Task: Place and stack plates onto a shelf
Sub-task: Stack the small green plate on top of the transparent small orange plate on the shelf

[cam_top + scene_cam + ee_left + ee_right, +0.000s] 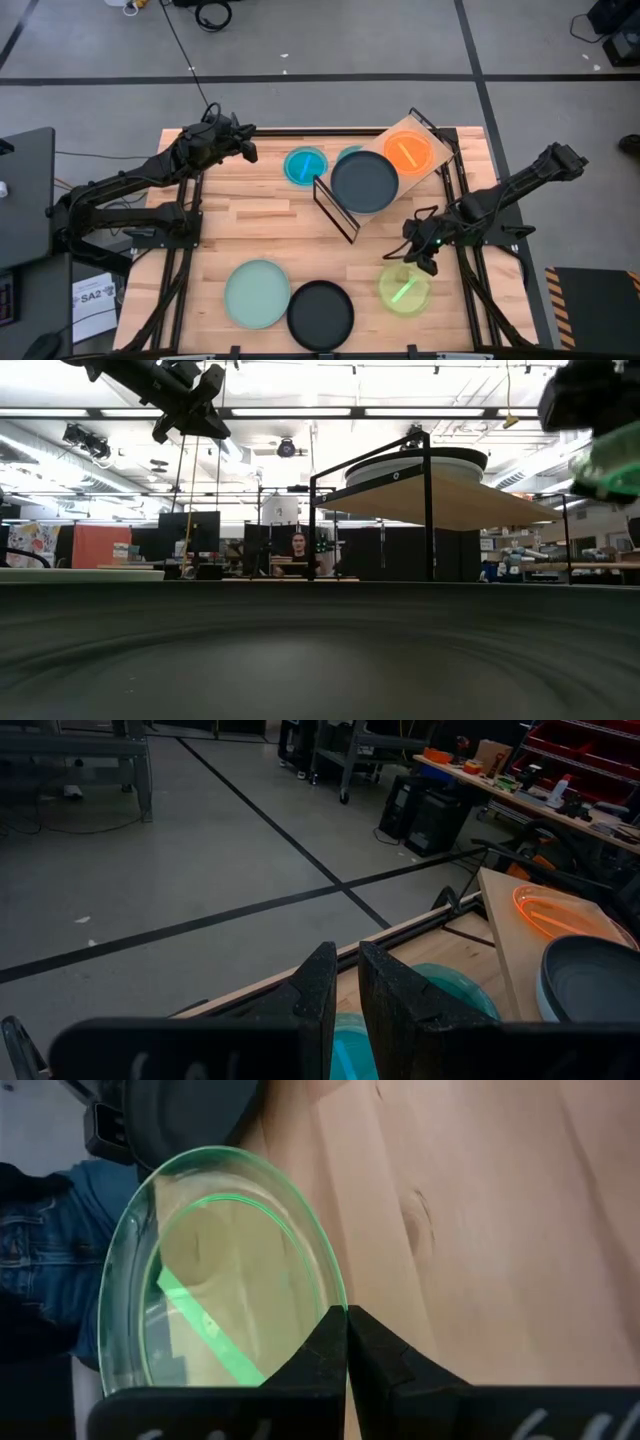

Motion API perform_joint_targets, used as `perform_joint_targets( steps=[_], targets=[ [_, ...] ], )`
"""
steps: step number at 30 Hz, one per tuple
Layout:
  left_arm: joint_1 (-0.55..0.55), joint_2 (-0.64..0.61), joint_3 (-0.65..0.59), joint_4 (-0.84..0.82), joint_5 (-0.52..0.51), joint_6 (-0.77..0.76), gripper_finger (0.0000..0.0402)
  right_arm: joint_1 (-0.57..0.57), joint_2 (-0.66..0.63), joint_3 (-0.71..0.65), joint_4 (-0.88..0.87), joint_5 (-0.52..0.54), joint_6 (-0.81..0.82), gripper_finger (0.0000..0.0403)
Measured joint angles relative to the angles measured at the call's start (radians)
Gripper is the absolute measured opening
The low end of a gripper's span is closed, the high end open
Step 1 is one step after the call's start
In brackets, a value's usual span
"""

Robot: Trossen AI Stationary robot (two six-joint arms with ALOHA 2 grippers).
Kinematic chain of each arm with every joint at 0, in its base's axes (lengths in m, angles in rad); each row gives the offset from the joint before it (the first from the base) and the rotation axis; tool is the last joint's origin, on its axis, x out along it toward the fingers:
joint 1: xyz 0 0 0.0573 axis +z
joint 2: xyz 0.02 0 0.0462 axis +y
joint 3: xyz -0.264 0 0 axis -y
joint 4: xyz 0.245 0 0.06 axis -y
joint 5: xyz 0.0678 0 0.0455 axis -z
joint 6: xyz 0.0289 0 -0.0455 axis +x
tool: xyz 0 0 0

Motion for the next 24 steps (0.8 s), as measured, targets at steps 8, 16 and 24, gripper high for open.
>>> perform_joint_targets(
  steps=[8, 16, 24],
  targets=[
    [0.000, 0.000, 0.000, 0.000, 0.000, 0.000, 0.0052, -0.050, 0.000, 0.251, -0.302, 0.029, -0.012, 0.0009],
    [0.000, 0.000, 0.000, 0.000, 0.000, 0.000, 0.0052, -0.194, 0.000, 0.469, -0.539, 0.168, -0.103, 0.0008],
    [0.000, 0.000, 0.000, 0.000, 0.000, 0.000, 0.0052, -0.405, -0.001, 0.620, -0.606, 0.278, -0.207, 0.0008]
  ],
)
